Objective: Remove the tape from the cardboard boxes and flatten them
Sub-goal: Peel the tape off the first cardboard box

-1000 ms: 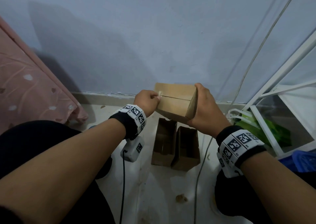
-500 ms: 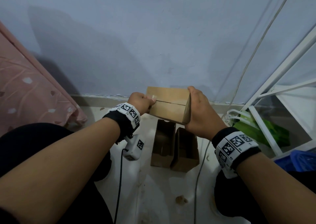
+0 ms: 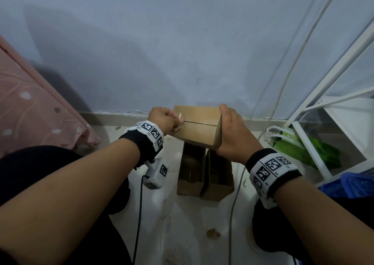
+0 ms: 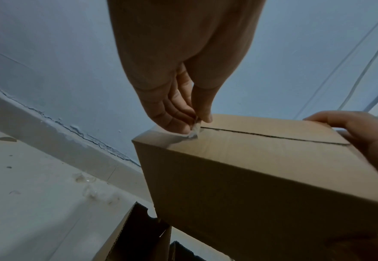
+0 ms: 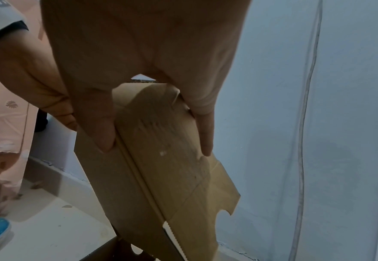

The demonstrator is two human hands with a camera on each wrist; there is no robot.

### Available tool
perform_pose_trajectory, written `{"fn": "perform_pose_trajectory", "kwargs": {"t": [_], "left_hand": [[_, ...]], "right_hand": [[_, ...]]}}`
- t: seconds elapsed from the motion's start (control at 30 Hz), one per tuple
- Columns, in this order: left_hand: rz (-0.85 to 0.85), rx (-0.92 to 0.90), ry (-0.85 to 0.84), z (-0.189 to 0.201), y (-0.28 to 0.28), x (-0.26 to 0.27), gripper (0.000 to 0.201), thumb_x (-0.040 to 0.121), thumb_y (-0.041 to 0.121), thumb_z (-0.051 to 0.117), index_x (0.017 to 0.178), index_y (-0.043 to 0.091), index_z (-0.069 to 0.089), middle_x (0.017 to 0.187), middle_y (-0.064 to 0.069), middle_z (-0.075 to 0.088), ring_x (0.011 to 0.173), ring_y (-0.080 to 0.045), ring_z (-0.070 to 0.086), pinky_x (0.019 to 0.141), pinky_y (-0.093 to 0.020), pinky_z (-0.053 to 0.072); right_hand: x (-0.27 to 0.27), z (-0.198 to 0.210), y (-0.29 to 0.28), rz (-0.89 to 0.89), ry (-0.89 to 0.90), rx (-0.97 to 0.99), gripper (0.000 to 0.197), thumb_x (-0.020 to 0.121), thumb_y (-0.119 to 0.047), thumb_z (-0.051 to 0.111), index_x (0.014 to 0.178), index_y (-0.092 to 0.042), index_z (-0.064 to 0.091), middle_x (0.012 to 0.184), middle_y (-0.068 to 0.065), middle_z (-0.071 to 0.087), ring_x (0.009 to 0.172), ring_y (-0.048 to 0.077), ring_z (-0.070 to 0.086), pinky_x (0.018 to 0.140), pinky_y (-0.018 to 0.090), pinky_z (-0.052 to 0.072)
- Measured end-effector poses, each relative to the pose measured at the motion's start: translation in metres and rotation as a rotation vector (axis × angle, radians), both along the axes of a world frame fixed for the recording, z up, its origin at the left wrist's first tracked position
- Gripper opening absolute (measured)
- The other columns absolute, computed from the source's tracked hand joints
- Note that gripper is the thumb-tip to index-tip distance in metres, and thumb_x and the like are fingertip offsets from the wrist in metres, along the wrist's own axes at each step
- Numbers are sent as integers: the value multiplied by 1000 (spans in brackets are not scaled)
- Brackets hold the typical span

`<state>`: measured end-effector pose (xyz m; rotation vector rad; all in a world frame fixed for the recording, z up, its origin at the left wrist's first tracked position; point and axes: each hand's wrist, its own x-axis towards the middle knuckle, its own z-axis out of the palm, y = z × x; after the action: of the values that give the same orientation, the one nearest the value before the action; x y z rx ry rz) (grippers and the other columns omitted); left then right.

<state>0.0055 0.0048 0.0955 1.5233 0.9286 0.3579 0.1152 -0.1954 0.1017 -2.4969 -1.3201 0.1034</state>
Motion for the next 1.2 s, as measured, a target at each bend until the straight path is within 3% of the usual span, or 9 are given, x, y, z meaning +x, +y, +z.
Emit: {"fn": "perform_pose_trajectory", "kwargs": {"t": [0.17,0.27,0.4,0.5,0.7,0.87,0.93,1.03,1.2], "left_hand": [[43,49,3,-3,1,3,20,82,-3,79,73,8,65,61,-9,62,51,-19,60,81,-44,62],[28,68,13,-5,3,4,18,82,0,80,74,10,68,68,-10,66,60,-21,63,81,-41,63],[44,144,80,-4,3,4,8,84,9,80,90,10,76,83,-5,69,66,-11,59,53,-17,48],[50,150,91,-1,2,7,7,89,10,77,95,8,76,85,-3,68,67,-8,58,48,-15,43],[26,173,54,-10,2,10,11,93,21,74,88,11,74,71,-1,64,66,-15,61,58,-21,46],[-9,155,24,-14,1,12,27,92,27,73,88,1,69,84,-3,69,77,-19,65,81,-34,56],[-5,178,4,-14,-2,13,23,88,24,77,89,6,64,89,3,69,84,-15,66,86,-31,54],[44,252,-29,-12,-1,11,14,88,15,77,89,6,65,78,5,66,74,-7,63,71,-13,53],[79,279,-18,-9,6,10,15,88,16,76,75,15,69,73,-3,66,69,-20,60,71,-29,51]], "right_hand": [[-1,1,-1,1,5,12,121,71,-16,85,161,-10,3,154,10,26,143,29,30,111,45,44],[-1,1,-1,1,5,20,120,71,-16,85,160,-9,5,153,10,27,142,29,31,110,45,44],[-1,0,-1,3,1,17,120,72,-17,85,160,-10,4,153,10,27,142,29,31,111,43,44],[-1,1,-1,3,-4,25,120,72,-16,85,160,-11,4,154,9,26,143,28,30,111,42,44],[-5,4,2,26,-14,33,120,71,-17,85,161,-8,6,151,9,28,140,29,31,110,41,44],[-5,5,1,37,-51,43,117,70,-14,83,161,-7,9,150,9,31,138,28,33,105,37,43],[-5,5,1,48,-60,70,116,70,-13,82,161,-6,10,149,10,33,138,29,34,104,34,41],[-7,6,4,53,-55,87,117,70,-14,83,161,-6,10,149,10,32,137,29,34,105,34,40],[-7,10,2,35,-32,114,118,70,-18,85,160,-7,11,147,10,33,135,30,35,105,40,43]]}}
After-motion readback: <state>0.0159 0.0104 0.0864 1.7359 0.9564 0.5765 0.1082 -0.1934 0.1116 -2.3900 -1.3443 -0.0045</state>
